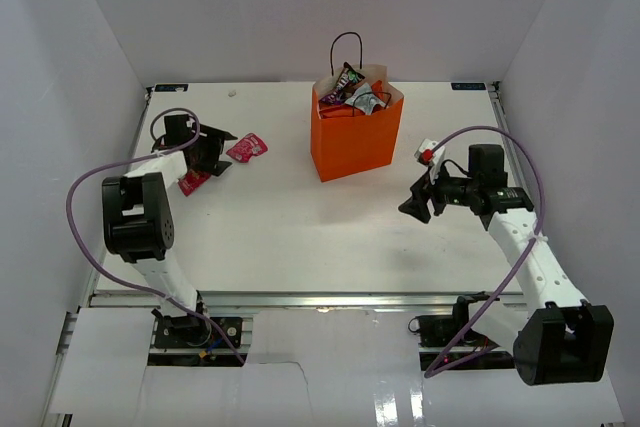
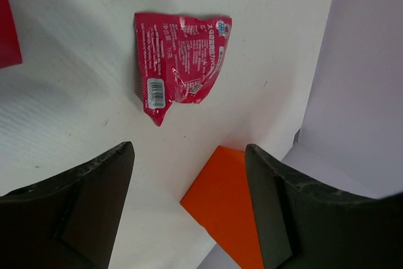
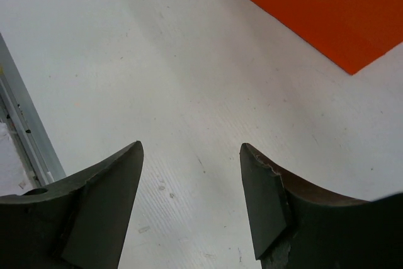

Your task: Place the snacks into the paper bag

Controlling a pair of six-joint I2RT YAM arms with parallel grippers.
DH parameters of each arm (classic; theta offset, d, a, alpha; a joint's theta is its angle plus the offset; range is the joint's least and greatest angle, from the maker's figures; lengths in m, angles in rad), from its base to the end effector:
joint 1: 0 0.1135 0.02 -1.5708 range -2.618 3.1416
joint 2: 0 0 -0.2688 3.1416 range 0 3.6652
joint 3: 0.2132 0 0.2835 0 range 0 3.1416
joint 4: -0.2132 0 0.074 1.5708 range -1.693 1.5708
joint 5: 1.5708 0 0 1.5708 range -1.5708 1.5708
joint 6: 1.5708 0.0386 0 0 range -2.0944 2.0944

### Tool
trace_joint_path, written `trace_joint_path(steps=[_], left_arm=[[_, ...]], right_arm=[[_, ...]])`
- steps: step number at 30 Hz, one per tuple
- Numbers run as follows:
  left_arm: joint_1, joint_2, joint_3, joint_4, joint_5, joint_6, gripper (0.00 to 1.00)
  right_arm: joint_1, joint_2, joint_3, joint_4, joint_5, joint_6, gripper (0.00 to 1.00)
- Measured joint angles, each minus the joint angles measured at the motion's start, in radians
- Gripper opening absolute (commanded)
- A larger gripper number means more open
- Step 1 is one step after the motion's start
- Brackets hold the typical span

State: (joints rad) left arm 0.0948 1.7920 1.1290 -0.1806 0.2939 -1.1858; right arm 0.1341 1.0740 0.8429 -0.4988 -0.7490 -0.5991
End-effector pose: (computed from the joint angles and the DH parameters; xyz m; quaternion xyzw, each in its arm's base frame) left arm 0.4073 0.0275 0.1696 -0.5106 0.7725 -0.2995 0.2297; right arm 0.2458 0.0597 0.2765 -0.4439 0.7397 0.2374 0.4466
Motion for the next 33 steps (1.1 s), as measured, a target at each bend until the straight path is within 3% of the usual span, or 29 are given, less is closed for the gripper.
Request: trace_joint_path(steps=[10,23,26,30,33], left_arm=[[-0.005,0.145,0.045,0.023,0.01,-0.053,0.74],[-0.034,0.25,0.143,0.035,0.002,-0.071,0.51],[-0.035,0.251,0.143,0.034,-0.003,-0.069,0.42],[-0.037,0.257,0.142,0.041,-0.007,-0.053,0.18],[-0.038,0.257,0.14,0.058,-0.005,-0.022,0.08]], right_arm=[[-0.149,-0.013,-0.062,0.121,-0.081,0.146,0.69],[-0.187,-0.003,-0.066,0.159,-0.139,0.204,0.69],[-0.192,-0.003,-0.067,0.159,-0.145,0.209,0.69],[-0.193,-0.003,-0.067,0.159,-0.158,0.214,0.69],[-0.194,-0.002,-0.067,0.158,-0.191,0.214,0.69]])
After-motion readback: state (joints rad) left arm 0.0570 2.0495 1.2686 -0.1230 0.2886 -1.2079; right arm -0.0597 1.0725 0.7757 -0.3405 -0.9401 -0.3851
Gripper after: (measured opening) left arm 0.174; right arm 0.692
